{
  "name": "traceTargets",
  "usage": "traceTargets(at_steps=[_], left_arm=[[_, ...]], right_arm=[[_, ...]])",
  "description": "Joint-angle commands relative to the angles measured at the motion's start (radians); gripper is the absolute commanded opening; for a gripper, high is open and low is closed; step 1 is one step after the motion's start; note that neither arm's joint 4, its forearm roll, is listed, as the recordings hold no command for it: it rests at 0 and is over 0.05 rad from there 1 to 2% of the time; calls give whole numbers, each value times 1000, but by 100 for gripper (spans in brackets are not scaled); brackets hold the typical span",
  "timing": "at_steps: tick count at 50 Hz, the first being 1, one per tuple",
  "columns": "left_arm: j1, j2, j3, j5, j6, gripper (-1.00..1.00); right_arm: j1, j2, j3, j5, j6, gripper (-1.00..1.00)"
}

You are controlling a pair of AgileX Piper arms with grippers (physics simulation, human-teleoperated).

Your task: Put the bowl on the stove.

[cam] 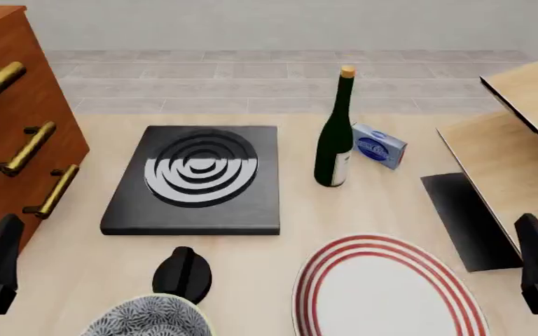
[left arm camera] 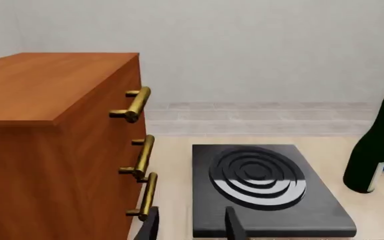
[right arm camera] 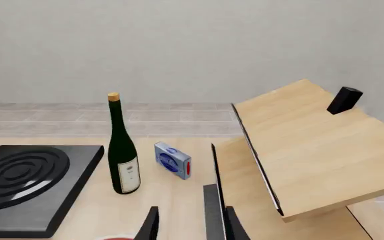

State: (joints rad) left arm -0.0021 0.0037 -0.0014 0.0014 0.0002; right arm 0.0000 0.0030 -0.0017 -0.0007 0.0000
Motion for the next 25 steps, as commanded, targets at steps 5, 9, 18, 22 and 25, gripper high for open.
traceTargets(at_steps=[5, 9, 18, 22, 25], left_arm=[[-6, 11, -2, 4, 0, 100], [-7, 10, -1, 5, -1, 100], [-9, 16, -3, 5, -5, 100], [-9, 14, -2, 4, -4, 100], [-10, 15, -3, 4, -4, 100]], right_arm=[[0, 5, -3, -1, 1, 100], [0, 5, -3, -1, 0, 100], [0, 5, -3, -1, 0, 100], [0, 5, -3, -1, 0, 100], [0, 5, -3, -1, 0, 100]])
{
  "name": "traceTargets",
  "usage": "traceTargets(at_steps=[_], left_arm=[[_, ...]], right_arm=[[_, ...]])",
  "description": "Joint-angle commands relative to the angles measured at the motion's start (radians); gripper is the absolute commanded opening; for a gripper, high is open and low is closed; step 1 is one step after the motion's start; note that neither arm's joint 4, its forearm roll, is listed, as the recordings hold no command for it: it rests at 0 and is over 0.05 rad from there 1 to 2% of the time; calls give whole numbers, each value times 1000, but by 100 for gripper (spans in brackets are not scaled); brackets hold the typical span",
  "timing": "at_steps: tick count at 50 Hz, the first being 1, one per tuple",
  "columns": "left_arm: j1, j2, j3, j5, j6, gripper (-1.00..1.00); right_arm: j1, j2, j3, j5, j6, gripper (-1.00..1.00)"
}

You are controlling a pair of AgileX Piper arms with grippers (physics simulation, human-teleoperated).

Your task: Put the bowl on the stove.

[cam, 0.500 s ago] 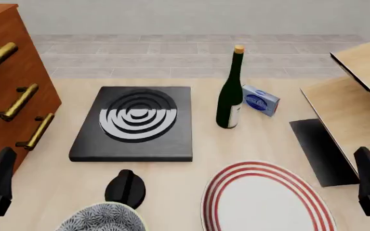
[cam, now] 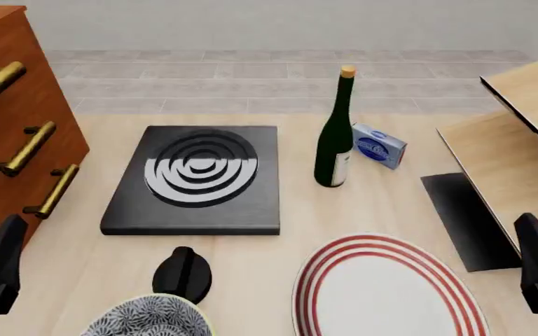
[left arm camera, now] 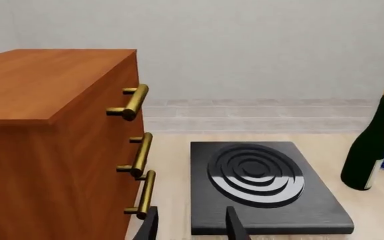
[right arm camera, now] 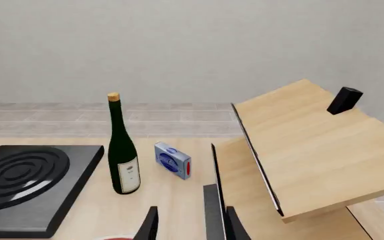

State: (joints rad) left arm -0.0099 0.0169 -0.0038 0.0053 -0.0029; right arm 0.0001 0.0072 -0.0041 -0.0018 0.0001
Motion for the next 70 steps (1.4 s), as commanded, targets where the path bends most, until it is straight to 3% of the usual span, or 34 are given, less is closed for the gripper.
traceTargets(at_steps=[1, 19, 27, 32, 39, 45, 47, 59, 64, 70], left_arm=[[-3, 1, -1, 1, 0, 100], [-26, 1, -3, 13, 7, 100], [-80, 106, -32, -22, -1, 100], [-126, 187, -53, -72, 33, 100], [-168, 233, -81, -58, 59, 100], [-185, 246, -138, -9, 89, 100], [-191, 218, -141, 21, 130, 100], [-227, 140, -190, 217, 217, 100], [-231, 152, -221, 307, 216, 100], [-223, 207, -230, 324, 222, 100]], right_arm=[[0, 0, 0, 0, 0, 100], [0, 0, 0, 0, 0, 100], [0, 0, 0, 0, 0, 100], [0, 0, 0, 0, 0, 100], [0, 1, 0, 0, 0, 100], [0, 1, 0, 0, 0, 100], [0, 0, 0, 0, 0, 100], [0, 1, 0, 0, 0, 100], [0, 0, 0, 0, 0, 100], [0, 0, 0, 0, 0, 100]])
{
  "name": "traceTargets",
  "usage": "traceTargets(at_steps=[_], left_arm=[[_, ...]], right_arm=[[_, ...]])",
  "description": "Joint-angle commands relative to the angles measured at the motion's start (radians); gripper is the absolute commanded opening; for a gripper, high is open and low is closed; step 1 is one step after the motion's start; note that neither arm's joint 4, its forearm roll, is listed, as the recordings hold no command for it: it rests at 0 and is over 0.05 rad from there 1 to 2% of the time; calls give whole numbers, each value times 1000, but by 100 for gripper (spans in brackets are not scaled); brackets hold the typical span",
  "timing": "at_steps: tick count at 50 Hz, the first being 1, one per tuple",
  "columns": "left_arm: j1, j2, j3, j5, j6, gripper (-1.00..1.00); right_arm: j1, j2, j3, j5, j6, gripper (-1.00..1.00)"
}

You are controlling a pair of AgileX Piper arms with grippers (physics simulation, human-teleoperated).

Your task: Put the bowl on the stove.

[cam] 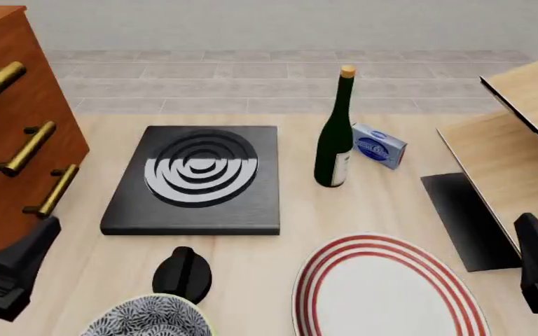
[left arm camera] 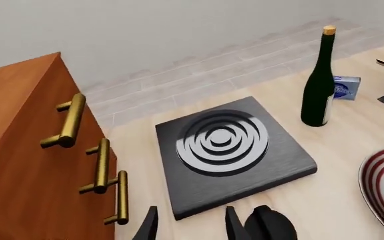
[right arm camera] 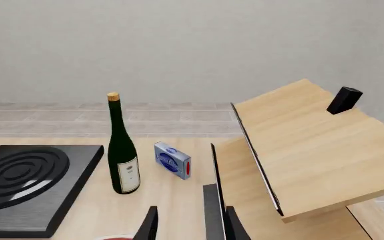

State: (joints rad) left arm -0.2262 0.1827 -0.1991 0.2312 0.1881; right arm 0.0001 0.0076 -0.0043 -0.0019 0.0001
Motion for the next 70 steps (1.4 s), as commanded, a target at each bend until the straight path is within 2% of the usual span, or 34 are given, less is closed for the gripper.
traceTargets(at_steps=[1, 12, 27, 34, 39, 44, 51, 53, 70], left_arm=[[-15, 39, -39, 112, 33, 100], [-52, 82, -117, 234, 16, 100], [-117, 121, -184, 363, -78, 100], [-135, 126, -250, 440, -115, 100], [-166, 116, -275, 495, -150, 100], [-242, 104, -284, 568, -186, 100], [-273, 74, -284, 631, -168, 100], [-319, 75, -305, 671, -192, 100], [-343, 106, -295, 698, -175, 100]], right_arm=[[0, 0, 0, 0, 0, 100], [0, 0, 0, 0, 0, 100], [0, 0, 0, 0, 0, 100], [0, 0, 0, 0, 0, 100], [0, 0, 0, 0, 0, 100], [0, 0, 0, 0, 0, 100], [0, 0, 0, 0, 0, 100], [0, 0, 0, 0, 0, 100], [0, 0, 0, 0, 0, 100]])
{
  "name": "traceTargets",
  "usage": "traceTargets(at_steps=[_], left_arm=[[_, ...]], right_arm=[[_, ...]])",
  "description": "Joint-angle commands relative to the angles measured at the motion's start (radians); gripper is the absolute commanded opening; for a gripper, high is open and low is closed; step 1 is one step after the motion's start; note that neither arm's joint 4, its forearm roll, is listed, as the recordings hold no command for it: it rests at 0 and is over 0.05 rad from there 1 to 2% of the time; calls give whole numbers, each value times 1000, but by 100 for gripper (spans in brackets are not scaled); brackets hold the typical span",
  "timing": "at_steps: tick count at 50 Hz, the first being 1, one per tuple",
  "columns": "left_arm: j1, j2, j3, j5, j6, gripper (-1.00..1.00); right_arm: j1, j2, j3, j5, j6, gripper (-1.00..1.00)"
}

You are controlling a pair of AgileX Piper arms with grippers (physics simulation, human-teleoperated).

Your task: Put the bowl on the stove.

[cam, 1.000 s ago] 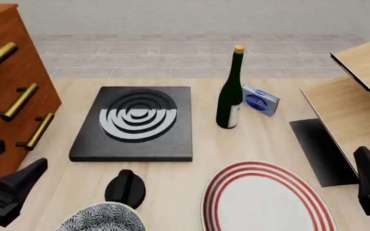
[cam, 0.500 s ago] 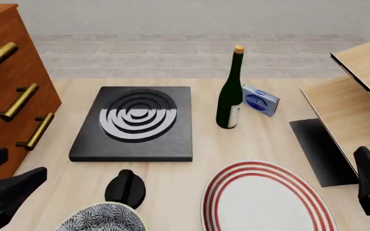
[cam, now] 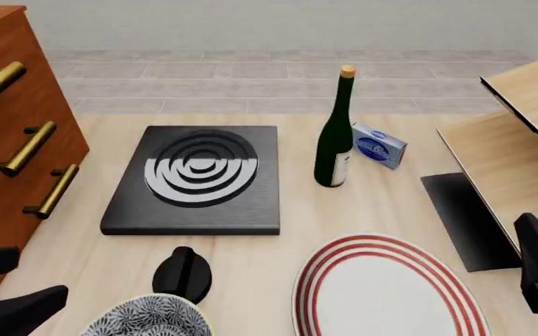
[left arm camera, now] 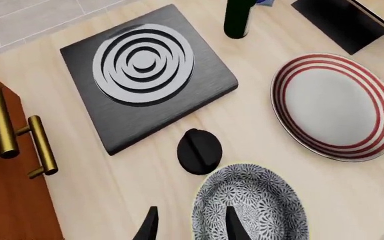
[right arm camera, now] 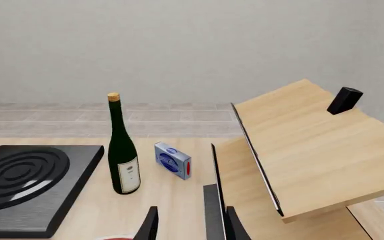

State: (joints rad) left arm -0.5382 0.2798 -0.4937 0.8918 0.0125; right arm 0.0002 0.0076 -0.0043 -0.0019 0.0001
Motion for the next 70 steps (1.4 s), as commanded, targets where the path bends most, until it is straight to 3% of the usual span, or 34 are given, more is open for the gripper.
traceTargets(at_steps=[1, 14, 18, 32, 70], left_arm=[[-31, 12, 6, 34, 2, 100], [-38, 62, 76, -39, -28, 100], [-59, 83, 106, -59, -66, 100], [-80, 110, 177, -127, -51, 100], [-83, 152, 235, -201, -13, 100]], right_arm=[[0, 0, 0, 0, 0, 100], [0, 0, 0, 0, 0, 100], [0, 0, 0, 0, 0, 100], [0, 0, 0, 0, 0, 100], [0, 0, 0, 0, 0, 100]])
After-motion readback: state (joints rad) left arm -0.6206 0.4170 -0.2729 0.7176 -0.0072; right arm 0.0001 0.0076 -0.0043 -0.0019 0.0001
